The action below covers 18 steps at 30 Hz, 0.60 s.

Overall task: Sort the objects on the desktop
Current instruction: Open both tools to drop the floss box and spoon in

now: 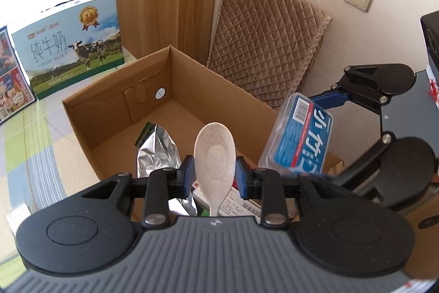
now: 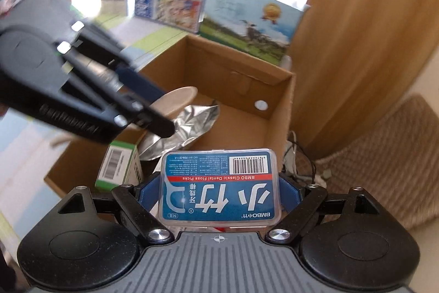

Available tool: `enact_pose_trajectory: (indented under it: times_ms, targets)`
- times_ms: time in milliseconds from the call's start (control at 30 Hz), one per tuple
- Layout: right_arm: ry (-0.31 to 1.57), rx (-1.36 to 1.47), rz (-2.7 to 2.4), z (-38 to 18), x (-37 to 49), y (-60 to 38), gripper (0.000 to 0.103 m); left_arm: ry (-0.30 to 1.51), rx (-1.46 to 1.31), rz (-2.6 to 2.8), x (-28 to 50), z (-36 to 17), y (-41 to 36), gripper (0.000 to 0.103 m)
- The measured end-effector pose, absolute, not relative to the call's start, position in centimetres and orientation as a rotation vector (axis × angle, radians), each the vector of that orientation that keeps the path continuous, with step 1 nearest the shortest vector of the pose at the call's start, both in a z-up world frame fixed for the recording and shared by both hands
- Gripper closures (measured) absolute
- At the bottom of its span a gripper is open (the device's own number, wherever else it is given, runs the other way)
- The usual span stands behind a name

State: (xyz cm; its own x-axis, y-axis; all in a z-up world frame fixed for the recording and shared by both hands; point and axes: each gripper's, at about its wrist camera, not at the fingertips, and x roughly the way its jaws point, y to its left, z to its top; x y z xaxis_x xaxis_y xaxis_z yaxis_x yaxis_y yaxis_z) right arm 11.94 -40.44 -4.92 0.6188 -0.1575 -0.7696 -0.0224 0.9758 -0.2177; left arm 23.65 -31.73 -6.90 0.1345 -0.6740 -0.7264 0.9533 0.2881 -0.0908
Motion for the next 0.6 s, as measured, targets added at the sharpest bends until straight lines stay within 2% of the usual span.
enact_pose_trajectory:
  times_ms: [600]
  targets:
    - [0.978, -0.426, 0.044, -7.5, 13.3, -39.1, 0.020, 0.643, 0.580, -1.398, 24.4, -7.4, -35.7, 0.076]
